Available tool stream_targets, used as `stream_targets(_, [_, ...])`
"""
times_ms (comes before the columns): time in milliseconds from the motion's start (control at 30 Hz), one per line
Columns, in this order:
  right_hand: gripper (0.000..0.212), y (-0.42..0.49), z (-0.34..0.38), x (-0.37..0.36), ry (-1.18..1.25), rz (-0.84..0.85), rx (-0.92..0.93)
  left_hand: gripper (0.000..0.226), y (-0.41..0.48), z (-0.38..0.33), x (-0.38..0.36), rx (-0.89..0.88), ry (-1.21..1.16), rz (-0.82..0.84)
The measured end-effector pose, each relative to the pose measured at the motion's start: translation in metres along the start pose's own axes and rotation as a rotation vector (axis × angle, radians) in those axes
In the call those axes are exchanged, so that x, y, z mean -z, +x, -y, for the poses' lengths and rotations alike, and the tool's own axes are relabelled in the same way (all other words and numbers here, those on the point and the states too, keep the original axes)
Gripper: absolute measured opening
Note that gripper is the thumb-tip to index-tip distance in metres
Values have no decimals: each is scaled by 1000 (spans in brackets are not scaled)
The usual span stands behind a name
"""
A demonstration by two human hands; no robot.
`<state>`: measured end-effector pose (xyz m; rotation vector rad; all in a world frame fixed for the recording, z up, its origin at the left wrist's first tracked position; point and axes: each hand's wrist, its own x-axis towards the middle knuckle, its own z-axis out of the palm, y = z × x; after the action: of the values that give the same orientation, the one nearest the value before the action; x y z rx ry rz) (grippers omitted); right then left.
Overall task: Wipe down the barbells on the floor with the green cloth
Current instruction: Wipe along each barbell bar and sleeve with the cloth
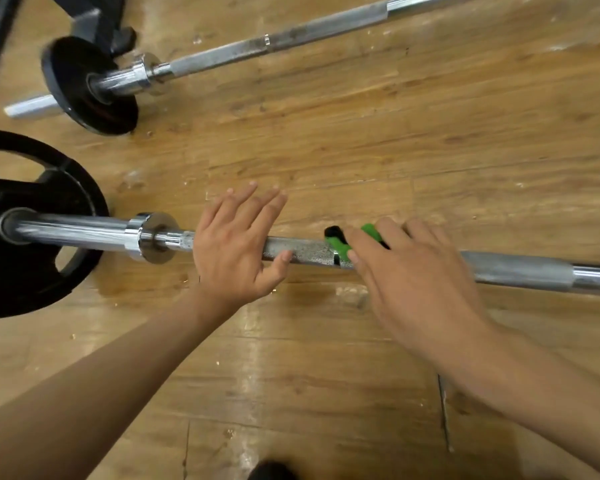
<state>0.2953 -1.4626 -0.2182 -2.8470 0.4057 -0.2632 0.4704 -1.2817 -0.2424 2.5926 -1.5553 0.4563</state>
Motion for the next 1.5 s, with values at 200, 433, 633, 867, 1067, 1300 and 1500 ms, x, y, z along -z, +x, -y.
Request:
stream_targets(200, [36, -19, 12, 3, -34, 98, 108, 84, -28, -13, 15, 17, -52, 47])
stream_targets(433, [39, -80, -10, 17, -81, 75, -3, 83, -64, -33, 26, 65, -68, 18])
stream_targets(633, [39, -70, 57, -2, 10, 145, 110, 78, -92, -46, 39, 91, -64, 34])
stream_targets(867, [37, -125, -12, 30, -72, 162, 65, 78, -112, -54, 41, 78, -16, 2])
stream_targets(1067, [46, -92, 67, -3, -7, 153, 137, 79, -118, -55, 45, 68, -17, 21])
stream_targets(1300, [56, -154, -27, 28, -131, 121, 118, 89, -113, -48, 42, 22, 58, 38])
stream_targets(1500, [47, -136, -16, 27, -120, 105, -20, 92, -96, -45, 43, 36, 57, 126])
